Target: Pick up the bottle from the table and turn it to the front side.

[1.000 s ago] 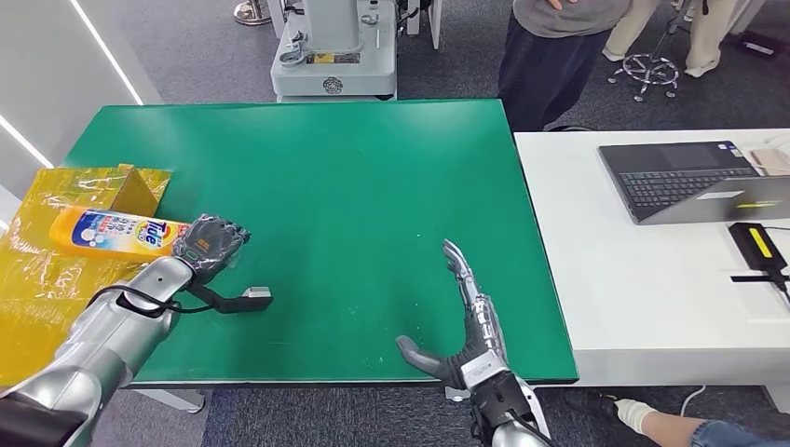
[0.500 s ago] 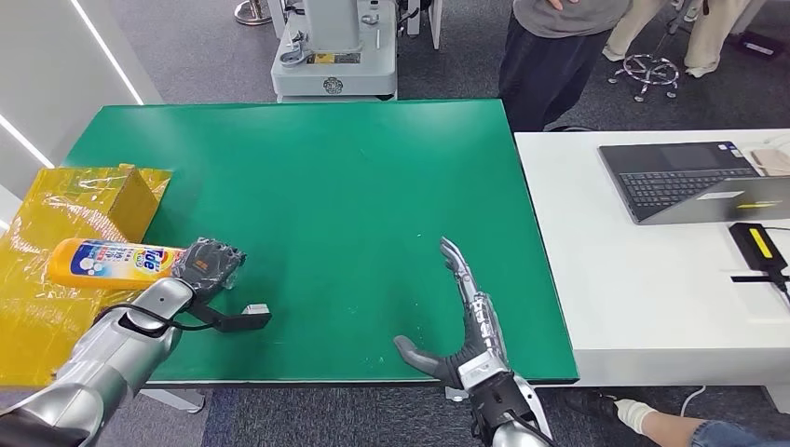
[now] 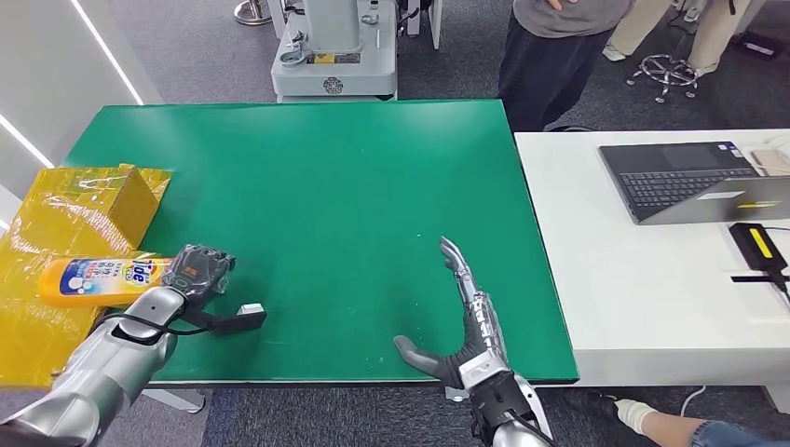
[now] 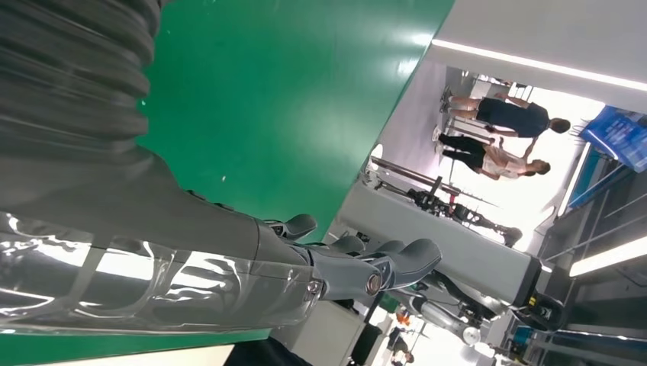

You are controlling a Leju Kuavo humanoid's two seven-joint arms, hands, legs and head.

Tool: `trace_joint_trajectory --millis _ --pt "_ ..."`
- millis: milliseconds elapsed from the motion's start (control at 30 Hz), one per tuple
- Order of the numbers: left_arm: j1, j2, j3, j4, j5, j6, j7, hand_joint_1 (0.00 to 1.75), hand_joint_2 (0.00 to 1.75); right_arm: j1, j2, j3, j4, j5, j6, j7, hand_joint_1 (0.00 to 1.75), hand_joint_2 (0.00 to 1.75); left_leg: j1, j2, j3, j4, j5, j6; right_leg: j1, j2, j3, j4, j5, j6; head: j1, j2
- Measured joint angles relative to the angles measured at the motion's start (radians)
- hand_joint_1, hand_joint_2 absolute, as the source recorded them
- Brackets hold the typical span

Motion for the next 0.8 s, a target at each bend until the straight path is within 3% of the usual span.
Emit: trace_joint_trajectory --millis 33,200,567,800 --pt "0.002 0.000 0.003 0.000 -0.005 0.002 0.008 0.22 1.75 0.000 0.000 0.000 0.000 -0.001 0.001 0.000 0.00 1.75 0.000 0.000 0.000 0.000 0.000 0.000 0.000 0.000 0.000 0.000 0.000 0.000 0.000 0.000" --pt "0.006 0.006 0.009 0.000 -0.022 0.020 0.038 0.00 1.75 0.000 0.000 0.000 0.000 -0.003 0.002 0.000 0.00 1.75 0.000 0.000 0.000 0.000 0.000 0.000 0.000 0.000 0.000 0.000 0.000 0.000 0.000 0.000" --pt "0.016 0.030 0.028 0.000 -0.046 0.062 0.070 0.00 1.75 0.001 0.000 0.002 0.000 -0.008 0.002 0.000 0.00 1.75 0.000 0.000 0.002 -0.001 0.001 -0.001 0.000 0.000 0.001 0.000 0.000 0.000 0.000 0.000" --pt "0.064 0.042 0.098 -0.042 -0.014 0.175 0.053 0.00 1.75 0.002 0.000 0.010 0.000 -0.009 -0.003 0.000 0.00 1.75 0.000 0.001 0.002 -0.001 0.001 -0.001 0.000 0.001 0.000 0.000 0.000 0.000 0.000 0.000"
